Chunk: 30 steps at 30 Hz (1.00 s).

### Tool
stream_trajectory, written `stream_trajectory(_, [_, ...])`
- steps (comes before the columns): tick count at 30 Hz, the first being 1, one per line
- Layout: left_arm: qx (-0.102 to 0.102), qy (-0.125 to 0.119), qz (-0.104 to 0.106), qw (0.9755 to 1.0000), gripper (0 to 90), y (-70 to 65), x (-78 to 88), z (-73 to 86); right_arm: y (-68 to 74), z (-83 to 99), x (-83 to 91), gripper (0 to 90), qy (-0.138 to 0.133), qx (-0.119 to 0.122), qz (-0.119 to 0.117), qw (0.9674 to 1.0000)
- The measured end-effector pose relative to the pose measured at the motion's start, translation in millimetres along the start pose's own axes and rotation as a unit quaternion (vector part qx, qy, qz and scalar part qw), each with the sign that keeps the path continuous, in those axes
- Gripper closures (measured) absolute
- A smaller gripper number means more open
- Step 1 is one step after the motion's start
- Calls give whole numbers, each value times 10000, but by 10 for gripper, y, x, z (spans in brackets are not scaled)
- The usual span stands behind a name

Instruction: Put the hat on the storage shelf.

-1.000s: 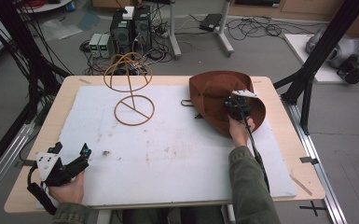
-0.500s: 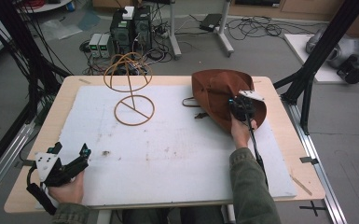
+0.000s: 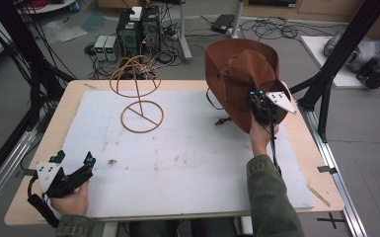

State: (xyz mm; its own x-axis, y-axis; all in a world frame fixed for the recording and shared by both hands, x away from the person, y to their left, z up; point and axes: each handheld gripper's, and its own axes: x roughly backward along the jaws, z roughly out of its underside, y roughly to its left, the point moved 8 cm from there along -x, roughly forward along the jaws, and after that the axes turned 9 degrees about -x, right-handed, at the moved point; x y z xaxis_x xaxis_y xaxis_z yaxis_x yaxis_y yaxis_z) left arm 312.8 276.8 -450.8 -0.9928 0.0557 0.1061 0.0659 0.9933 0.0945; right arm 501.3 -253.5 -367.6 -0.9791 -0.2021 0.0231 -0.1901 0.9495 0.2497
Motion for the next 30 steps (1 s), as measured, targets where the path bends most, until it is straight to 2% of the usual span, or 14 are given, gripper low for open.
stream_trajectory(5, [12,-8,6,10000,131,-2,3,-3,79,-153,113,871,-334,-4,-187,9993])
stream_trajectory(11, [43,-8,20,10000,131,-10,-3,-3,108,-249,165,871,-399,-76,-275,9988])
stream_trajectory(16, [69,-38,36,10000,131,-14,-7,-13,259,-442,196,871,-478,-35,-391,9981])
stream_trajectory(20, [89,-60,50,9999,131,-20,-10,-18,507,-639,189,871,-558,52,-592,9967])
stream_trajectory(21, [93,-70,47,9999,131,-18,-10,-21,646,-712,176,870,-569,116,-692,9959])
stream_trajectory(22, [99,-68,54,9999,131,-19,-7,-23,646,-712,176,870,-569,116,-692,9959])
stream_trajectory(24, [111,-89,51,9999,131,-17,-3,-28,840,-789,152,870,-586,185,-840,9946])
stream_trajectory(25, [115,-87,52,9999,131,-16,-1,-28,1025,-839,128,870,-577,245,-966,9933])
stream_trajectory(26, [136,-100,53,9998,131,-16,-2,-29,1025,-839,128,870,-577,245,-966,9933])
stream_trajectory(27, [150,-111,53,9998,131,-14,-3,-31,1187,-870,101,870,-586,283,-1065,9922])
stream_trajectory(28, [146,-94,60,9998,131,-11,0,-29,1187,-870,101,870,-586,283,-1065,9922])
stream_trajectory(30, [168,-101,63,9998,131,-9,-2,-28,1377,-900,66,870,-583,305,-1203,9906])
